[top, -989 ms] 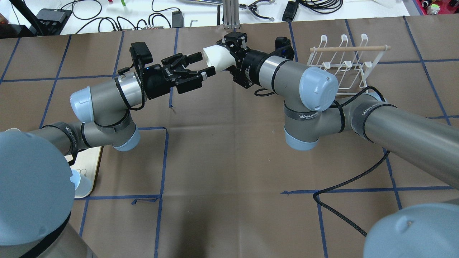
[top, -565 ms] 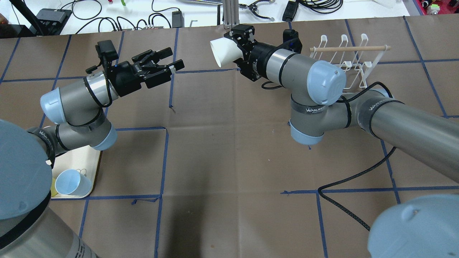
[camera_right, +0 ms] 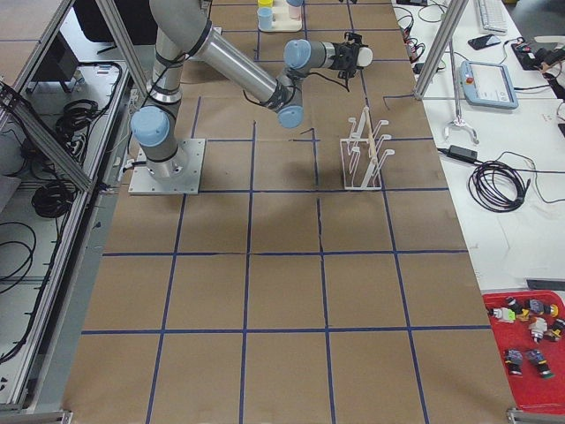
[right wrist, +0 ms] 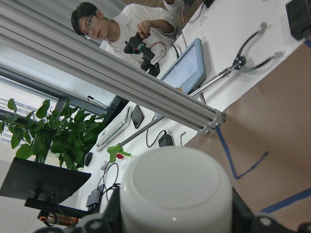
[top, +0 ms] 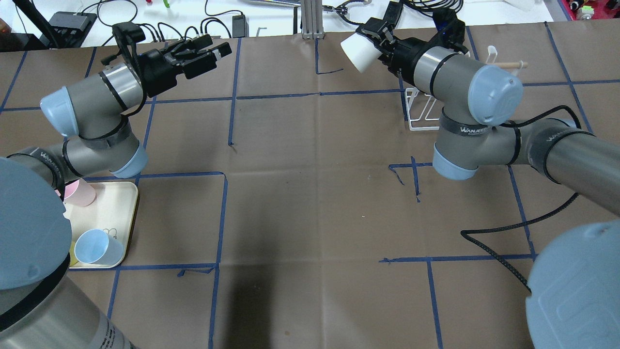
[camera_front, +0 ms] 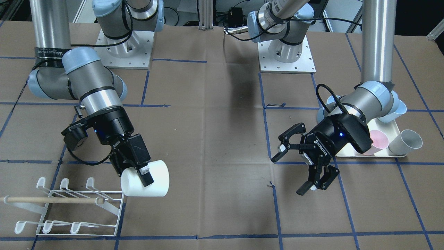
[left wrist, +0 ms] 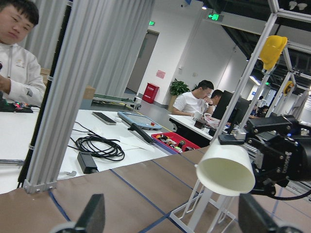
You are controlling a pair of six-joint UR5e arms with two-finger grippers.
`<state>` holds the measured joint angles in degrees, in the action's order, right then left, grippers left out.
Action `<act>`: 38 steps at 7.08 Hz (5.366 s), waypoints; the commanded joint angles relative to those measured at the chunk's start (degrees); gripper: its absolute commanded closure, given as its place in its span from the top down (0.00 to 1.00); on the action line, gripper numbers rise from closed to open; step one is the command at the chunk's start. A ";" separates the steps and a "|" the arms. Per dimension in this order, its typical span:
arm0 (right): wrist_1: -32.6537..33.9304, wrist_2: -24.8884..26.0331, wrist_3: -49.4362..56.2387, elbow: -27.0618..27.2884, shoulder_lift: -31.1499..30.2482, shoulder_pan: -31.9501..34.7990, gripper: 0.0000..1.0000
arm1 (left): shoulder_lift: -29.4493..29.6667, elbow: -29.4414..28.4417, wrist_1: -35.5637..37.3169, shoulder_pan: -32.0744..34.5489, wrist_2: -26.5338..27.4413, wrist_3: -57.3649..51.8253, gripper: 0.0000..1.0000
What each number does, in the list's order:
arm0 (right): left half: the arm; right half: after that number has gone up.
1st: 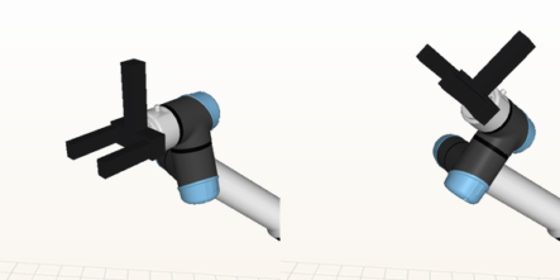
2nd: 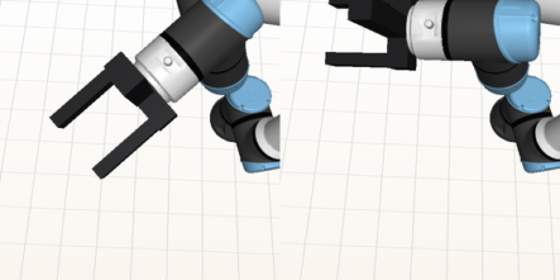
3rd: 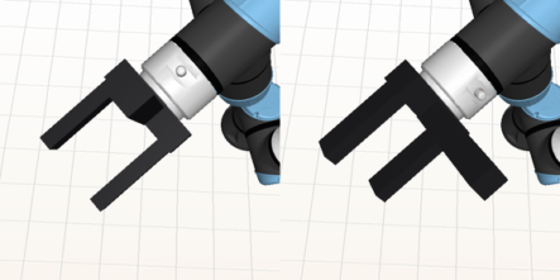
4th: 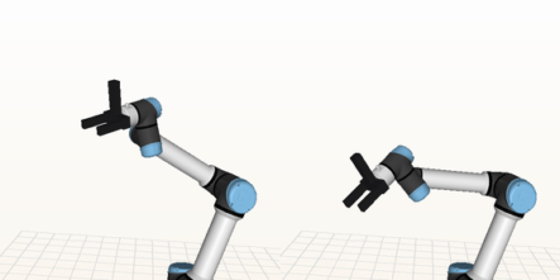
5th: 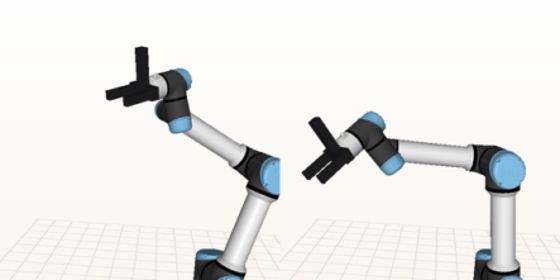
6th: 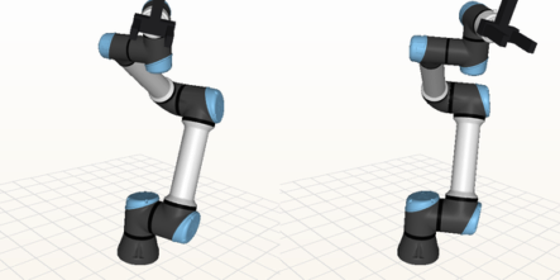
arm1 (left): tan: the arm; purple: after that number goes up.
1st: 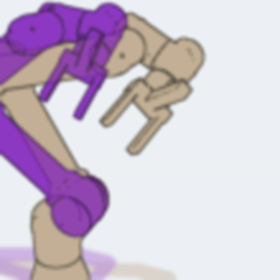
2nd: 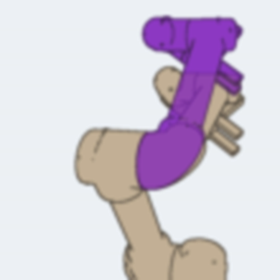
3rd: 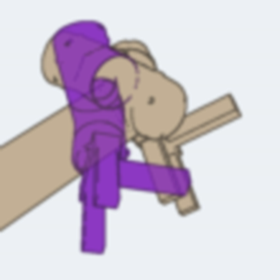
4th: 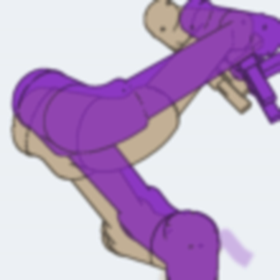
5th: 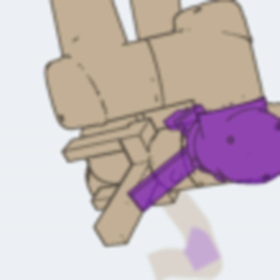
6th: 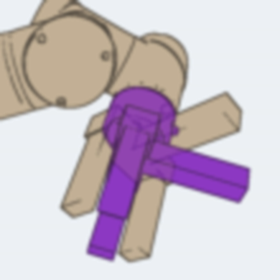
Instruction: Transfer IKEA cup to right arm and place on rack
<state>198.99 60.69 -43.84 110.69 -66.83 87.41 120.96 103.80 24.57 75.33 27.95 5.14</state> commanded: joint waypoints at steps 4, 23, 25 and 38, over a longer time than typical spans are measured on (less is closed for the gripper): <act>0.18 3.53 50.19 -4.50 1.61 -8.57 0.45 | -9.82 -9.58 -49.74 12.02 43.00 -0.57 0.97; -6.56 4.08 52.01 -8.73 10.85 -9.28 1.00 | -44.40 10.43 -110.01 -18.08 62.40 -38.42 0.98; -9.14 4.17 52.36 -8.82 8.84 -9.28 1.00 | -46.33 14.57 -107.72 -20.31 62.32 -40.12 0.98; 1.54 10.40 -28.54 -0.85 -0.84 12.16 1.00 | -38.61 33.22 -78.09 -20.22 64.95 -40.47 0.30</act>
<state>196.00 69.15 -64.42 107.12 -67.63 97.67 82.45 137.28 -53.33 55.11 92.89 -35.51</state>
